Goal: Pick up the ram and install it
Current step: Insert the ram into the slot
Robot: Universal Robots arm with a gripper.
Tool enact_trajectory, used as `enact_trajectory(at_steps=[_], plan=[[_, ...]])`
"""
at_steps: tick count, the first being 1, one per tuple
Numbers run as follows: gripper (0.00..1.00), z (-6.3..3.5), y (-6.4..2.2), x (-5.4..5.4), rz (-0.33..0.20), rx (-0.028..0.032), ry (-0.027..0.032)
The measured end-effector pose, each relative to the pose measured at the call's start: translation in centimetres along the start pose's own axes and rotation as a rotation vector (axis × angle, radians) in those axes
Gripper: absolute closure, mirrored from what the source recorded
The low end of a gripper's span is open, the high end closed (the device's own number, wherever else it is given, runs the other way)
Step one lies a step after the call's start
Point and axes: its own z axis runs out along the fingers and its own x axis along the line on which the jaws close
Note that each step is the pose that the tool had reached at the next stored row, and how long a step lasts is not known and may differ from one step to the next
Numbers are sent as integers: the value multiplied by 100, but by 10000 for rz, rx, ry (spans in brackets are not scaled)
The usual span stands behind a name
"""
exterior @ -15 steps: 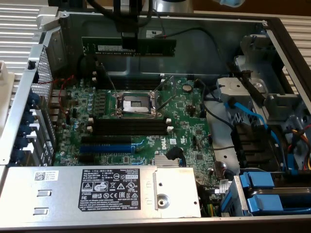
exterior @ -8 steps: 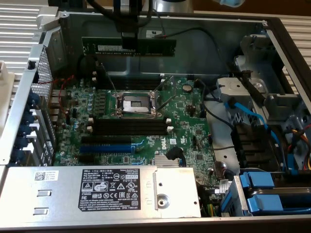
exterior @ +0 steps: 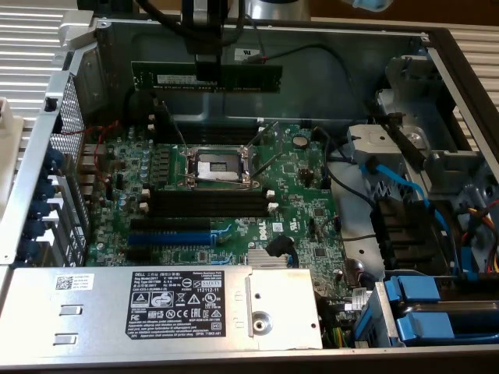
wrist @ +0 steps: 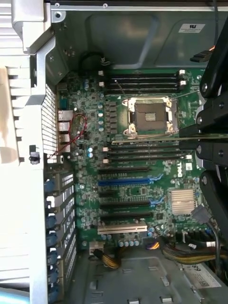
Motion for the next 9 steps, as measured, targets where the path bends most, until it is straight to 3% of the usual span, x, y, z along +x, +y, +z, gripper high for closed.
enact_trajectory(at_steps=[5,9], plan=[[85,100,44,7,-4,127,-10],[85,194,49,14,-19,124,-9]])
